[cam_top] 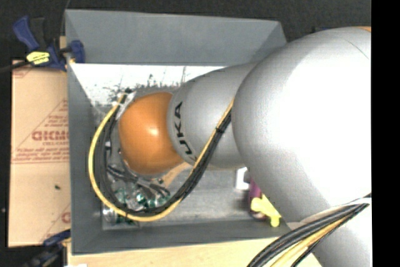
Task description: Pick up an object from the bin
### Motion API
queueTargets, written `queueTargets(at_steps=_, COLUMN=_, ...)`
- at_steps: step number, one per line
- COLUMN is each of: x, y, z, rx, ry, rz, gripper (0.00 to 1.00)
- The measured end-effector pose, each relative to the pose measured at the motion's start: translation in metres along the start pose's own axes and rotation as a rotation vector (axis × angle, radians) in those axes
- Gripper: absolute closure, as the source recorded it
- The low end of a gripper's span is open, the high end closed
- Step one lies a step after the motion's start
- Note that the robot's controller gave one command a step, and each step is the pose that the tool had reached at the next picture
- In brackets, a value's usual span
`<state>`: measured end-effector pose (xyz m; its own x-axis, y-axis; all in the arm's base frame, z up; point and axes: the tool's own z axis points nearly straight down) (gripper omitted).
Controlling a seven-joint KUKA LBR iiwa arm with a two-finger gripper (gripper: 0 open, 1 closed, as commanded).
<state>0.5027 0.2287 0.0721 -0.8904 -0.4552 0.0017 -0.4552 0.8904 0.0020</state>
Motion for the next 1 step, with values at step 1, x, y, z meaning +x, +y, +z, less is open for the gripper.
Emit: queueTargets(at_steps=1, x=-0.0098, y=-0.0141, z=-0.0675, rx=-0.003, ry=-0.025, rz=0.430, gripper=0.00)
